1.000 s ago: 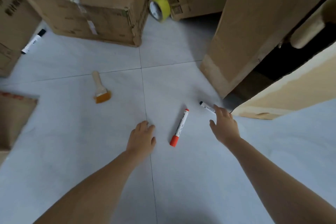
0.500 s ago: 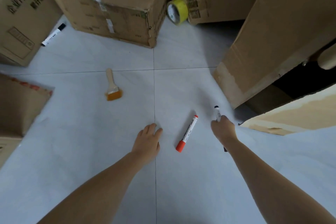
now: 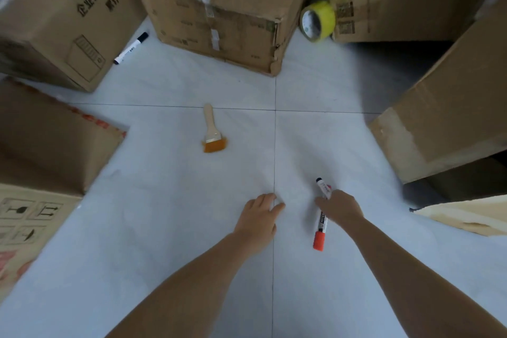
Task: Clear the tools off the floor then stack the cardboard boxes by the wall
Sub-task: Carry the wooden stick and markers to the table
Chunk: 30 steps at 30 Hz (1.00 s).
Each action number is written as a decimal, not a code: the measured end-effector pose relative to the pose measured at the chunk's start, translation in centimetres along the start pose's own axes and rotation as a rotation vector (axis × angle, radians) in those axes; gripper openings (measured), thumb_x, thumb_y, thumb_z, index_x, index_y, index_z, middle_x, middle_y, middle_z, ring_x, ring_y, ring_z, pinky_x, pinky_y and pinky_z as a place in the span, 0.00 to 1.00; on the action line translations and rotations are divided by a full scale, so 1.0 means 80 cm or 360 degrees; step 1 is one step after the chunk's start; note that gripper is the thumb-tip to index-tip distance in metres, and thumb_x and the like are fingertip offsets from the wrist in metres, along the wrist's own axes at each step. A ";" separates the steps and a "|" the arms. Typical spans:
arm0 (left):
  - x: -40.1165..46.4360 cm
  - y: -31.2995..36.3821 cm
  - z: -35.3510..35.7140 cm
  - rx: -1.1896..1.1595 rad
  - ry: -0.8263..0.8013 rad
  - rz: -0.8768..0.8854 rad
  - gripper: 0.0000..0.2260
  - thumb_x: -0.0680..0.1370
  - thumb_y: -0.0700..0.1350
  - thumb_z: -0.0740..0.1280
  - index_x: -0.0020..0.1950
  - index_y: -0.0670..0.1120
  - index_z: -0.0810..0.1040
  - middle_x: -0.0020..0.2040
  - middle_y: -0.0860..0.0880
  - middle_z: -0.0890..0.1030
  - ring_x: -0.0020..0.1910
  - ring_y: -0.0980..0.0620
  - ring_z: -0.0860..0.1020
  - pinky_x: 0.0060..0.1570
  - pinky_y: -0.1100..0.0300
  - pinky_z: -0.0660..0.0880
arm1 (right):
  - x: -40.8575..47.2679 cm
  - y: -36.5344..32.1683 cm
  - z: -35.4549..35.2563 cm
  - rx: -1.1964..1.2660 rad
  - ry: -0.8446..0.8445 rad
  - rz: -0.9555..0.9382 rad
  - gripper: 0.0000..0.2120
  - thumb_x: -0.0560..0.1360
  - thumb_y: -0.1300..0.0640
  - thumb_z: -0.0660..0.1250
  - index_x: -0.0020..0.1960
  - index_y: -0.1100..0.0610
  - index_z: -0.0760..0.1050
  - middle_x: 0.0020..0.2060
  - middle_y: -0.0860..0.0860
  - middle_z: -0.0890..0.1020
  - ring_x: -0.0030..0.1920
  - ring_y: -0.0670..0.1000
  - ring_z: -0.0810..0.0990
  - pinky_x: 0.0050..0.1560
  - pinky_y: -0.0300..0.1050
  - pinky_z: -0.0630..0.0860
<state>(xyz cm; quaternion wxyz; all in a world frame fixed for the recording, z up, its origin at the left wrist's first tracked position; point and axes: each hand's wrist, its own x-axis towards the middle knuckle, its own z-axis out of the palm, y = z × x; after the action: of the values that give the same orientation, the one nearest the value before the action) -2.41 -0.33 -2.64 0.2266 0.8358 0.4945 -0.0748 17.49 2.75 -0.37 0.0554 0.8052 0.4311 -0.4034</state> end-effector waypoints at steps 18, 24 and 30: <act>0.127 -0.165 -0.112 -0.0384 0.0259 -0.1464 0.25 0.77 0.53 0.62 0.69 0.41 0.61 0.67 0.43 0.63 0.66 0.44 0.63 0.57 0.49 0.68 | -0.001 -0.051 -0.040 0.0648 -0.0434 0.0009 0.05 0.78 0.59 0.63 0.51 0.60 0.69 0.43 0.57 0.71 0.43 0.54 0.71 0.34 0.43 0.73; 0.076 -0.152 -0.127 -0.0759 0.0346 -0.1232 0.13 0.78 0.47 0.62 0.57 0.41 0.65 0.52 0.39 0.77 0.48 0.40 0.77 0.43 0.52 0.71 | -0.034 -0.050 -0.048 0.1049 -0.0441 0.0019 0.04 0.79 0.63 0.59 0.53 0.63 0.68 0.40 0.58 0.77 0.38 0.55 0.79 0.35 0.43 0.80; -0.091 -0.056 -0.241 -0.1141 0.0284 -0.1074 0.06 0.76 0.43 0.61 0.40 0.44 0.67 0.30 0.47 0.72 0.24 0.49 0.73 0.24 0.61 0.67 | -0.187 -0.055 -0.114 0.1310 -0.0416 0.0022 0.06 0.80 0.65 0.56 0.55 0.60 0.69 0.39 0.54 0.76 0.37 0.51 0.77 0.38 0.41 0.73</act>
<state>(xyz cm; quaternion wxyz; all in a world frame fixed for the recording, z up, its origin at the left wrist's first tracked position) -11.77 4.44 15.60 0.4194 0.5019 0.7494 0.1026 15.21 -0.24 17.32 -0.2135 0.7052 0.2181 -0.6400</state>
